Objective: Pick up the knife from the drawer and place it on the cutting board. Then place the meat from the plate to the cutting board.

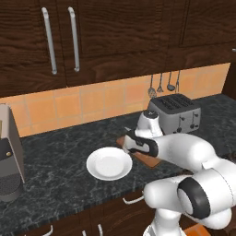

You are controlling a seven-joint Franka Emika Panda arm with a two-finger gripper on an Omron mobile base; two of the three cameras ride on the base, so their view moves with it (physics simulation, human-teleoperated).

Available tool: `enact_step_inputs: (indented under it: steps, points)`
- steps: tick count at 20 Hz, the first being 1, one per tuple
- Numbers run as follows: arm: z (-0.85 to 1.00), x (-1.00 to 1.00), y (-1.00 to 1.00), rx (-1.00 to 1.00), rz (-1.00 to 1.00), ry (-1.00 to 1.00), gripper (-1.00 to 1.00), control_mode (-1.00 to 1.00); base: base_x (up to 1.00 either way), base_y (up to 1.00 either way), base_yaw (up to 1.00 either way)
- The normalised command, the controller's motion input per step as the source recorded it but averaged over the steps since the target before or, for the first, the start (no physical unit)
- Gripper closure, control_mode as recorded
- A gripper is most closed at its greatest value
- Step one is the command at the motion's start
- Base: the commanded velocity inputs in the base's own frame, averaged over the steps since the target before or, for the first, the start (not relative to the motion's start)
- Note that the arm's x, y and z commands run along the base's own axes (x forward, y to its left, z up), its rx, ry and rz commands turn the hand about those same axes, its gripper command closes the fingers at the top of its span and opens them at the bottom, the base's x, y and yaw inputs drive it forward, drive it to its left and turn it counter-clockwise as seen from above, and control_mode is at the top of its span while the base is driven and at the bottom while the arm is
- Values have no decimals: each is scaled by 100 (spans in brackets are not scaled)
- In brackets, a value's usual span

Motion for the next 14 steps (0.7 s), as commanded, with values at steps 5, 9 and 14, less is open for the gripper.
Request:
enact_step_inputs:
  steps: [5,9,14]
  points:
    - [-8,15,-56,0,0,0,100,-100,0,0,0]
    - [-25,3,-38,0,0,0,100,-100,0,0,0]
    - [-44,3,-10,-1,0,0,100,-100,0,0,0]
